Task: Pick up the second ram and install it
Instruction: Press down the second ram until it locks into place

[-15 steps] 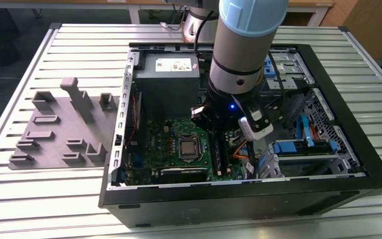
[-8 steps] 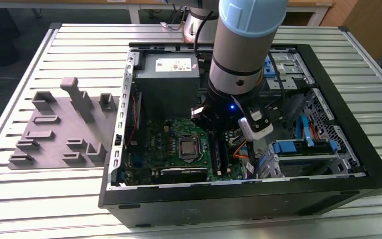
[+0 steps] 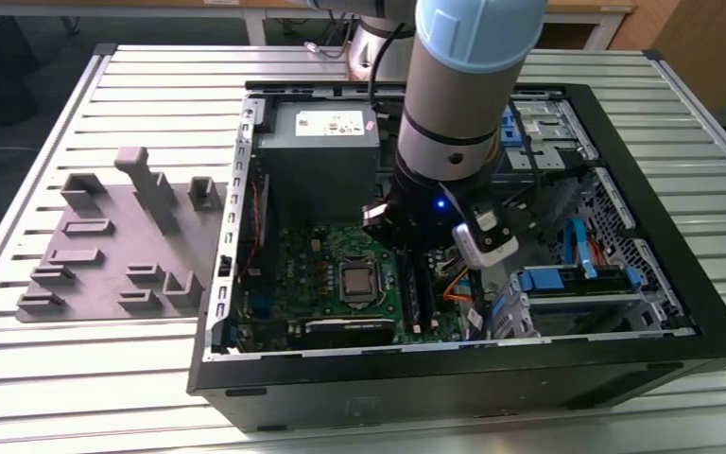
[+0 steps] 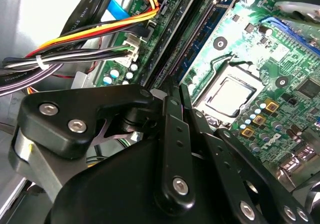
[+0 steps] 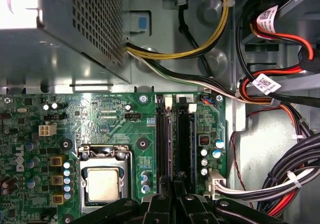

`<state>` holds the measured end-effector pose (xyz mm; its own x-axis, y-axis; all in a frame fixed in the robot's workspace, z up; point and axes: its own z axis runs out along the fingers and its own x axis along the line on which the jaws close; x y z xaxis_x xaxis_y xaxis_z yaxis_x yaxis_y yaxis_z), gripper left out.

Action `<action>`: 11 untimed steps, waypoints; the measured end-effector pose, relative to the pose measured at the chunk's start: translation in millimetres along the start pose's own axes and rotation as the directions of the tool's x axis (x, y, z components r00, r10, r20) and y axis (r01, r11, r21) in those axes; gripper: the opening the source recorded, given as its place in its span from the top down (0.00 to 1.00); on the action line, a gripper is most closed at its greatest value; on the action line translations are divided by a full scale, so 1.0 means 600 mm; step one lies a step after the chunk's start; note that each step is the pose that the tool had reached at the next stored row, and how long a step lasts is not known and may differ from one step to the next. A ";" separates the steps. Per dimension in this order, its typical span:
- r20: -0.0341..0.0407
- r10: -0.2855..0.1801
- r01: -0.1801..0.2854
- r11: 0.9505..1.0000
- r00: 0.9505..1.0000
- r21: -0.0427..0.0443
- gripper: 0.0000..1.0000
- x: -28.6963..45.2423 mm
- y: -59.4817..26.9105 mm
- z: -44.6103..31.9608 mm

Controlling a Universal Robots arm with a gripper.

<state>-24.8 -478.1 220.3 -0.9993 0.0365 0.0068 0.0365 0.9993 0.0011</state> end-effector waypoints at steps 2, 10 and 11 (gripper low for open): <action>0.000 -0.001 0.001 1.000 1.000 0.000 0.87 0.001 0.000 0.000; 0.000 -0.002 0.002 1.000 1.000 0.000 0.87 0.001 0.000 0.002; 0.000 -0.002 0.002 1.000 1.000 0.000 0.87 0.001 0.000 0.002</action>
<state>-25.5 -478.1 219.0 -0.9994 0.0347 0.0068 0.0347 0.9994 0.0011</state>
